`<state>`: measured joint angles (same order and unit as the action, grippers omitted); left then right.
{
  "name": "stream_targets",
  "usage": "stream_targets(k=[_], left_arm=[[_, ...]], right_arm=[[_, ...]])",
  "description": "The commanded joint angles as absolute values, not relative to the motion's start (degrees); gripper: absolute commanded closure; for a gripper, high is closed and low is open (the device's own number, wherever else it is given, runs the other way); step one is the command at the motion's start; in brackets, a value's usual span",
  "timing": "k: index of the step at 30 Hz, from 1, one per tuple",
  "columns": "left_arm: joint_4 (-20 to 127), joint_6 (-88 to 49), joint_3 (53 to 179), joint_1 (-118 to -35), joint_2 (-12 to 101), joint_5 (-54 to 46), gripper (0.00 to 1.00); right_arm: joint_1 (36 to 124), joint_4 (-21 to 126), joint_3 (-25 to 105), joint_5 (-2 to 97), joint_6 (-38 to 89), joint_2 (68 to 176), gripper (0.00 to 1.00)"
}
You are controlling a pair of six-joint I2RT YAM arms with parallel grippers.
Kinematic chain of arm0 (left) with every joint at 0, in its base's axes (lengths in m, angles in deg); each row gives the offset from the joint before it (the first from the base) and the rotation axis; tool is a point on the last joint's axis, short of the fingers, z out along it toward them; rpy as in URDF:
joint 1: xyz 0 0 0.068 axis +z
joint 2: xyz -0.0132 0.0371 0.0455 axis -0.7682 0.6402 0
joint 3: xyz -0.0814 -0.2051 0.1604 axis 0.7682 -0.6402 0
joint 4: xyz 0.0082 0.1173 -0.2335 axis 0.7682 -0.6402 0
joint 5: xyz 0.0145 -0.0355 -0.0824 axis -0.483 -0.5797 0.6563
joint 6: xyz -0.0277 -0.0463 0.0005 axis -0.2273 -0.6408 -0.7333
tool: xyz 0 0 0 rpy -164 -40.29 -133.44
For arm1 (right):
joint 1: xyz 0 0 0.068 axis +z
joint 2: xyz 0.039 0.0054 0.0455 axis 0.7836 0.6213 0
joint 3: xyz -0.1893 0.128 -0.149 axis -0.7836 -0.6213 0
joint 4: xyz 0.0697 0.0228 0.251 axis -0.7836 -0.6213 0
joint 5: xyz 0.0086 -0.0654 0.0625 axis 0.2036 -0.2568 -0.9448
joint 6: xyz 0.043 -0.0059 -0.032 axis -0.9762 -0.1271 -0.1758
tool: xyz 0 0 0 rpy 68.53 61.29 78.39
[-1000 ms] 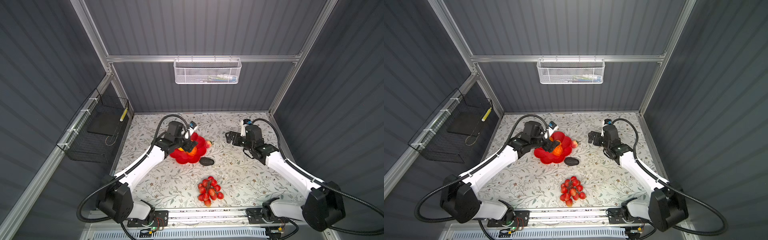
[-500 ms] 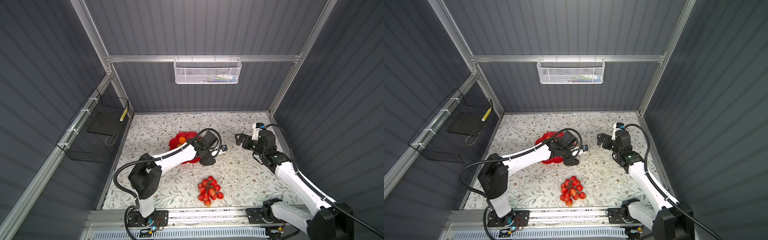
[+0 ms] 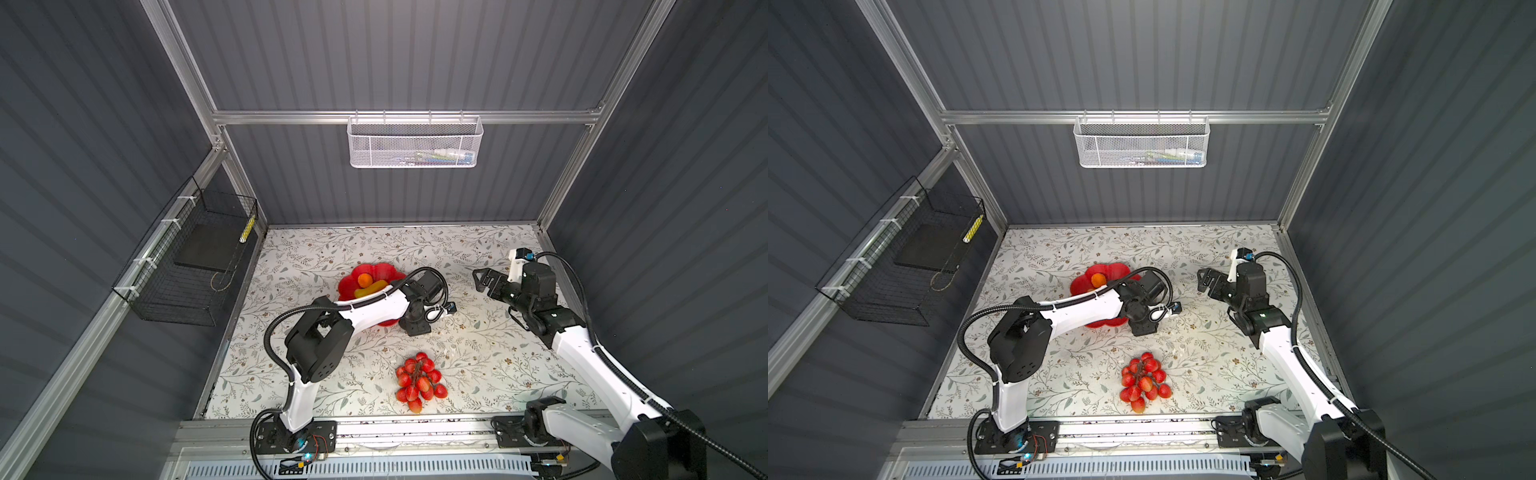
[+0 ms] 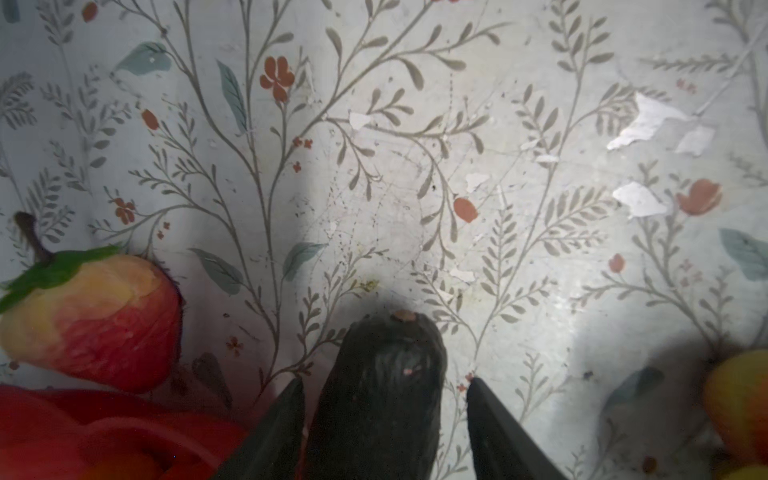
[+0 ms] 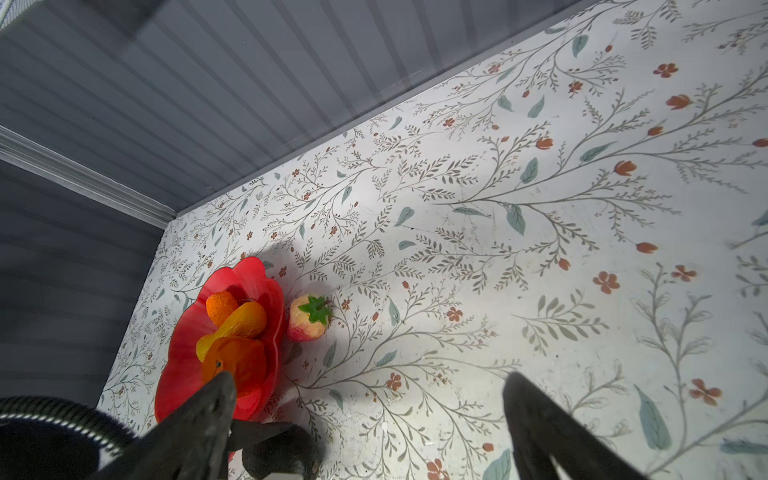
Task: Place and organize the fake fruits in the fruit bowl
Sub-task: 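Grasp the dark avocado with the left gripper while the right gripper withdraws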
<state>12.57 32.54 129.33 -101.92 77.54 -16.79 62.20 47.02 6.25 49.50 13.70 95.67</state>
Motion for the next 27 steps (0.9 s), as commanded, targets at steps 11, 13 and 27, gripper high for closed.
stream_targets(k=[11,13,27], left_arm=[[10.3,29.1,134.5,-102.2,81.2,-18.8,0.60],[9.9,28.2,135.4,-102.2,81.1,-18.5,0.66],[14.3,18.5,138.8,-99.9,69.0,-17.0,0.82]], right_arm=[[61.0,48.0,5.2,48.2,12.6,94.8,0.01],[60.9,48.2,5.1,48.0,12.4,95.0,0.01],[60.0,48.2,4.8,47.4,11.8,94.9,0.01]])
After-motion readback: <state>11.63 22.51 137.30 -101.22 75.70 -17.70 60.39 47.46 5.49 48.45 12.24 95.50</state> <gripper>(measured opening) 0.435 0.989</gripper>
